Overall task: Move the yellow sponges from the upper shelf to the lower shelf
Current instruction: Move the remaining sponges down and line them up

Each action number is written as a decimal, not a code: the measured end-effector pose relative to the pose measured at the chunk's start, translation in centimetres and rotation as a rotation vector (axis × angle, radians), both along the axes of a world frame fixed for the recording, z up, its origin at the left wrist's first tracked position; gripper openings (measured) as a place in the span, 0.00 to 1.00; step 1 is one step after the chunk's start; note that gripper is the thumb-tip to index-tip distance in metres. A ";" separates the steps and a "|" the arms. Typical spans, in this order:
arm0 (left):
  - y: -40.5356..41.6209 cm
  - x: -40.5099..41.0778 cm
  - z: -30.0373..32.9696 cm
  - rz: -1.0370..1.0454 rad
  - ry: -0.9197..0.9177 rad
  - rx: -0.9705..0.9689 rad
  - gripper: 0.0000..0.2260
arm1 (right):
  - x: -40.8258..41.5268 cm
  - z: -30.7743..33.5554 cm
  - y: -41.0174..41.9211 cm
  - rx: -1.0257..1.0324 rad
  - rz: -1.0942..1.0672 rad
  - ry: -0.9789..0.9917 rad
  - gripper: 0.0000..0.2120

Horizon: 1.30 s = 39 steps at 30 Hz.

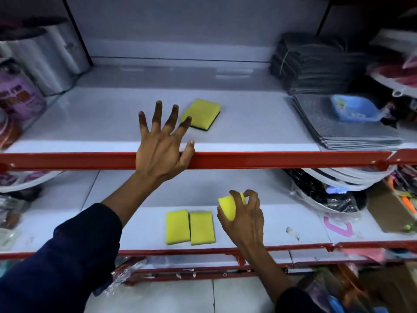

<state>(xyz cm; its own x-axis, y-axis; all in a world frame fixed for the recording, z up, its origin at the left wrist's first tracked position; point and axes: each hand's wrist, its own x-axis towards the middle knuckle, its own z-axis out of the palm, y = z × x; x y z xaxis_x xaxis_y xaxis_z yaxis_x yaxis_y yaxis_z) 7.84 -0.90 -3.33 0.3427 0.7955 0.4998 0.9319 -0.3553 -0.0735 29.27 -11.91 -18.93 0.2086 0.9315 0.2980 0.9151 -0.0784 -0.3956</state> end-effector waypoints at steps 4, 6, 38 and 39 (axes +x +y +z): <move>-0.1 0.0 -0.2 0.010 -0.007 -0.020 0.29 | -0.4 -5.2 0.5 -0.253 -0.084 0.026 0.27; -0.2 0.0 -0.2 0.017 -0.011 -0.029 0.29 | -0.6 -6.9 0.8 -0.333 -0.122 0.051 0.28; -1.0 0.5 0.0 0.041 -0.036 -0.161 0.40 | -1.9 19.4 13.2 0.137 0.202 -0.071 0.35; -0.9 0.4 0.1 0.045 -0.031 -0.159 0.40 | -2.1 19.8 14.6 0.058 0.253 -0.076 0.37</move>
<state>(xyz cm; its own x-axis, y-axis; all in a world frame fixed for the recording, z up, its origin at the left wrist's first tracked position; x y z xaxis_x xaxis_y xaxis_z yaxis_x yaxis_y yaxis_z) 8.26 -1.85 -3.23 0.2911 0.8796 0.3762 0.9481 -0.3177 0.0092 27.14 2.70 0.83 -0.0537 0.9322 0.3580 0.9298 0.1774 -0.3226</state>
